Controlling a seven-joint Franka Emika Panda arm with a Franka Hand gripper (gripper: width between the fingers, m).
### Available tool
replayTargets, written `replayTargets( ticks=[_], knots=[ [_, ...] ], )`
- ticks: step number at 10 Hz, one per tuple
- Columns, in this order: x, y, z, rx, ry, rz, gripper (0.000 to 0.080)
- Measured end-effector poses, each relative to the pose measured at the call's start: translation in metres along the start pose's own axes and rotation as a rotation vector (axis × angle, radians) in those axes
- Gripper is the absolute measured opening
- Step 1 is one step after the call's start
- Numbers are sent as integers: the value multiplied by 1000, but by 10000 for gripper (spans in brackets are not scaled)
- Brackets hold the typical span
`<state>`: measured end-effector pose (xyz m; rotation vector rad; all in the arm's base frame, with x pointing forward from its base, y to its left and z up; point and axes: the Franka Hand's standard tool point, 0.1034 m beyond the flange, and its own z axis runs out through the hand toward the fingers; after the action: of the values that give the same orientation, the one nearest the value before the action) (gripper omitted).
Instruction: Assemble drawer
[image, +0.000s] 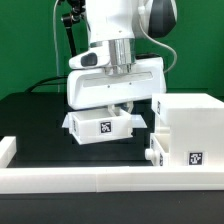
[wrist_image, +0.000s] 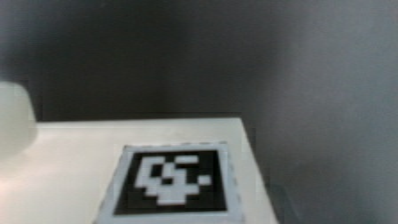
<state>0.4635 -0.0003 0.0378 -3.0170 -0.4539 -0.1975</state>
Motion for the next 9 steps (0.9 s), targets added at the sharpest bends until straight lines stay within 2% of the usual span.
replayTargets(
  ticks=[3, 9],
  knots=[
    [3, 22, -7, 18, -52, -384, 42],
    [1, 25, -5, 31, -64, -704, 42]
  ],
)
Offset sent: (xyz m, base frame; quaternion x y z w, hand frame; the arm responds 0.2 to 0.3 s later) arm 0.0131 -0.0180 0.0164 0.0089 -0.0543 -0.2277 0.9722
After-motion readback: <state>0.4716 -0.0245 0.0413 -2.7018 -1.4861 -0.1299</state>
